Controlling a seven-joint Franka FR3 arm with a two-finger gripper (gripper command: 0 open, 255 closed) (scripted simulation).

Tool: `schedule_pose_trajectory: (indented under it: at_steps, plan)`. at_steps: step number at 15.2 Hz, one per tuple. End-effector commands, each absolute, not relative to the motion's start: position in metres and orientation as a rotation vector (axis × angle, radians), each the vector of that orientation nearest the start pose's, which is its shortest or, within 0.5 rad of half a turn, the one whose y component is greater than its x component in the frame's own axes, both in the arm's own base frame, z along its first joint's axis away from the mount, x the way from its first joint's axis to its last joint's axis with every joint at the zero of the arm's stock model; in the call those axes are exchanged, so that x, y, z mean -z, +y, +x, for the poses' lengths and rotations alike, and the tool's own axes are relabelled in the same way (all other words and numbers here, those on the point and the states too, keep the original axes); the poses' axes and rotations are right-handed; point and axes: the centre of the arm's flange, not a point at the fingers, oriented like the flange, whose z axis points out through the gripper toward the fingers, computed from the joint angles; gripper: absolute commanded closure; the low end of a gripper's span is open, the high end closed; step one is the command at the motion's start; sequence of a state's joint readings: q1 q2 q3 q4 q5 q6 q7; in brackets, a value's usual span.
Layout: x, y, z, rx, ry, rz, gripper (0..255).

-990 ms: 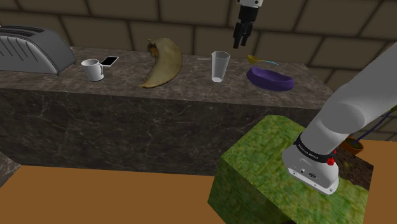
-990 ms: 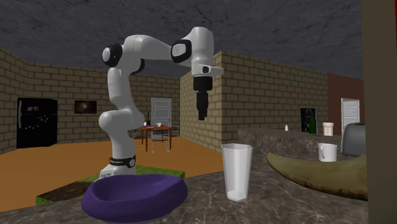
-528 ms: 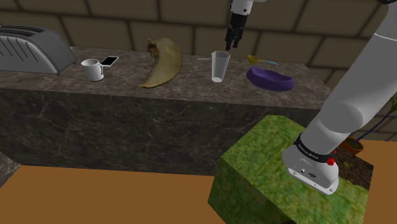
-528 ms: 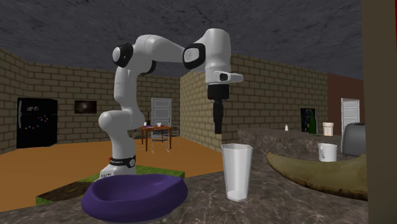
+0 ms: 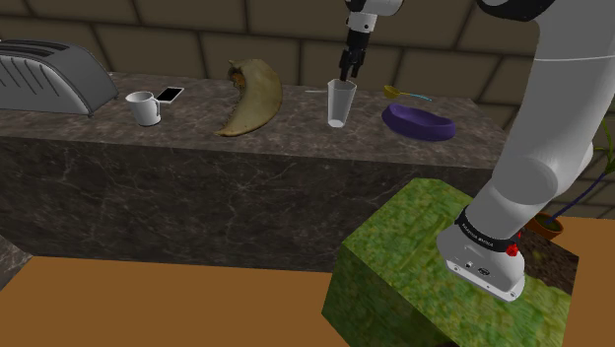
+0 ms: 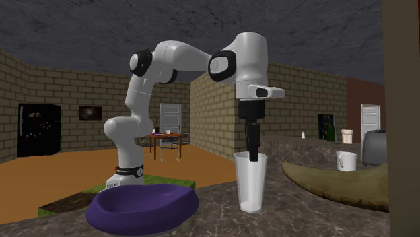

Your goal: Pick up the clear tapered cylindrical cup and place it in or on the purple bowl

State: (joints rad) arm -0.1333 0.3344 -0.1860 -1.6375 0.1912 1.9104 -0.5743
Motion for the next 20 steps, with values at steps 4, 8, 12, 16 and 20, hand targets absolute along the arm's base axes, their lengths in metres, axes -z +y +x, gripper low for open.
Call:
schedule_pose_trajectory:
  at_steps: [4, 8, 12, 16, 20]
  plan:
    - [-0.397, -0.18, 0.627, 0.004, -0.294, -2.998, 0]
    - [-0.383, -0.178, 0.626, 0.004, -0.294, -2.998, 0]
    - [-0.383, -0.178, 0.626, 0.004, -0.294, -2.998, 0]
    - [-0.383, -0.178, 0.626, 0.004, -0.294, -2.998, 255]
    - [-0.383, -0.178, 0.626, 0.004, -0.294, -2.998, 255]
